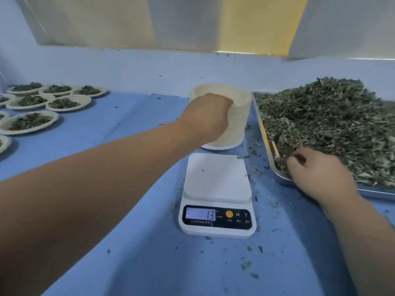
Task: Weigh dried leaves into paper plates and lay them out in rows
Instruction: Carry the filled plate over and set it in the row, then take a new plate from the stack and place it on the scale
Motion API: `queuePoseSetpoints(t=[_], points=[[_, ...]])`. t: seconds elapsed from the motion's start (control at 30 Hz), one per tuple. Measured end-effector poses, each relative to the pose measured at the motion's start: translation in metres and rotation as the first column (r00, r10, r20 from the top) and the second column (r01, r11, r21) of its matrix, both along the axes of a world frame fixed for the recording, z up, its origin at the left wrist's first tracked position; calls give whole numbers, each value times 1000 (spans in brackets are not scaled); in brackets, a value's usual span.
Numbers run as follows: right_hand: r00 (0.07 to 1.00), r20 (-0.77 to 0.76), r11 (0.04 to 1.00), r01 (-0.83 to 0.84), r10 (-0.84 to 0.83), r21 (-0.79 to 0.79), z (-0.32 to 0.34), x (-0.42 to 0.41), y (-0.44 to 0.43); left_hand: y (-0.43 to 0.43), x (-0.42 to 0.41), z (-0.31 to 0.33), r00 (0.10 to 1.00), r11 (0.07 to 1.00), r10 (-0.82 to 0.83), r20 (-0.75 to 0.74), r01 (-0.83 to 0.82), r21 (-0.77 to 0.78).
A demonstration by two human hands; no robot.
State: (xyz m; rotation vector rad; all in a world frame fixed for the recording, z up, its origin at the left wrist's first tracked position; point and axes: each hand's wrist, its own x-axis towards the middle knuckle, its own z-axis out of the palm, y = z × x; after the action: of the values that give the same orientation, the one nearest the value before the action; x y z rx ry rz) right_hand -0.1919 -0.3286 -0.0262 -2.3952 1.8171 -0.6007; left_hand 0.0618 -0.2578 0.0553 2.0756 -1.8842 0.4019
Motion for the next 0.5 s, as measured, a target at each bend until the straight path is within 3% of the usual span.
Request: queuePoseSetpoints(t=[0.23, 0.5], points=[[997, -61, 999, -34, 36, 36, 0, 1, -3, -16, 4, 9, 947, 998, 1, 321, -21, 60], [998, -46, 999, -42, 42, 5, -4, 1, -7, -19, 10, 11, 877, 992, -51, 478, -9, 123]])
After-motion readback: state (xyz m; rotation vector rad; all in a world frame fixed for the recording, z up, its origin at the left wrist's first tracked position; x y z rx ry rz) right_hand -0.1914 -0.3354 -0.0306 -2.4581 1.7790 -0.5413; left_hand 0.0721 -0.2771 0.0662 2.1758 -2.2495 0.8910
